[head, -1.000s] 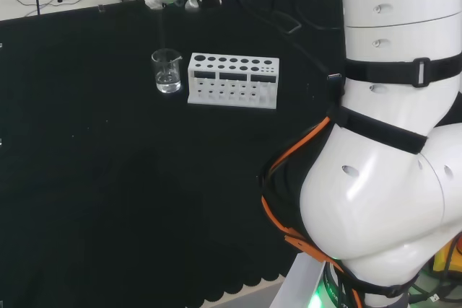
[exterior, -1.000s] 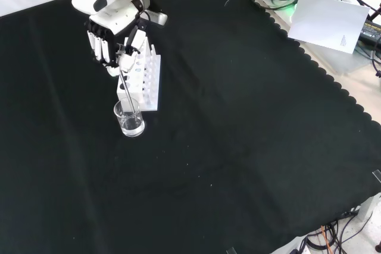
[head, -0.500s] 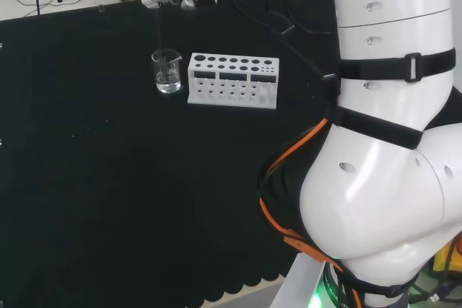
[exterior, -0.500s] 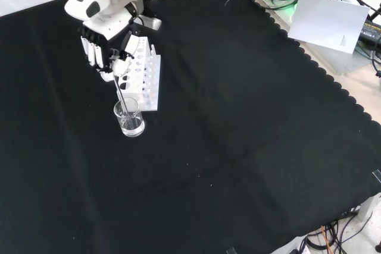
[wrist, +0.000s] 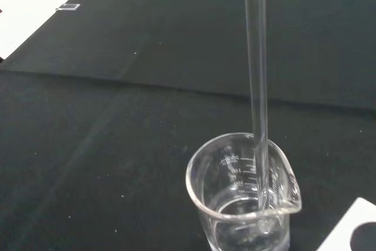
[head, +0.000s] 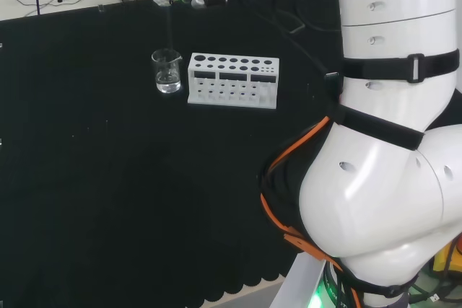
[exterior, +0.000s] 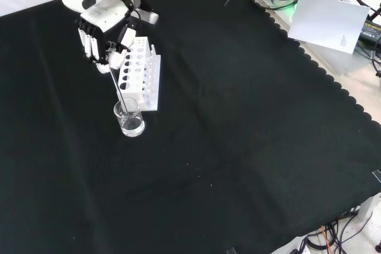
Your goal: Stir in the beaker to the left of the white test tube rack with the glass rod.
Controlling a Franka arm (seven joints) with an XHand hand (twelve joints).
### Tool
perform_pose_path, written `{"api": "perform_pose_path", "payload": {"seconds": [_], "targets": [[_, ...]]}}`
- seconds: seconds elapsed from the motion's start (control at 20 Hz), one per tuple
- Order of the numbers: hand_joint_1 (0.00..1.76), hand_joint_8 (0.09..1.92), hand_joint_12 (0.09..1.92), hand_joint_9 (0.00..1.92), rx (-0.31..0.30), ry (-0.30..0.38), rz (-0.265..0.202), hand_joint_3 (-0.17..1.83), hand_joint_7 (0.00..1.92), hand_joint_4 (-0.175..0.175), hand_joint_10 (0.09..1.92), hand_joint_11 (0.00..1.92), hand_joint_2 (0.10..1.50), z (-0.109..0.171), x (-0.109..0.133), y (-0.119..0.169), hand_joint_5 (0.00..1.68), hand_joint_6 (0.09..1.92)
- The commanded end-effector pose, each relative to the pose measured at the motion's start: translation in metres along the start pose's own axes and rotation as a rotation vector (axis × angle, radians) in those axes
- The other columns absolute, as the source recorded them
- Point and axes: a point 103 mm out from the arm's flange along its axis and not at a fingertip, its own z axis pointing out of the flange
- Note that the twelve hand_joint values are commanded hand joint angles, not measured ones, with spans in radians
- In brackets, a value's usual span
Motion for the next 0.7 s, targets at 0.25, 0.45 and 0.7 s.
{"api": "perform_pose_path", "payload": {"seconds": [0.25,0.45,0.7], "targets": [[1.31,0.95,0.82,1.72,-0.04,0.001,-0.017,-0.17,1.22,-0.175,0.69,1.31,1.1,-0.019,0.022,-0.018,1.34,0.09],[1.31,0.95,0.82,1.72,-0.04,-0.013,-0.032,-0.17,1.22,-0.175,0.69,1.31,1.1,-0.023,0.034,-0.018,1.34,0.09],[1.31,0.95,0.82,1.72,-0.044,-0.014,-0.046,-0.17,1.21,-0.175,0.69,1.3,1.1,-0.023,0.043,-0.019,1.34,0.09]]}}
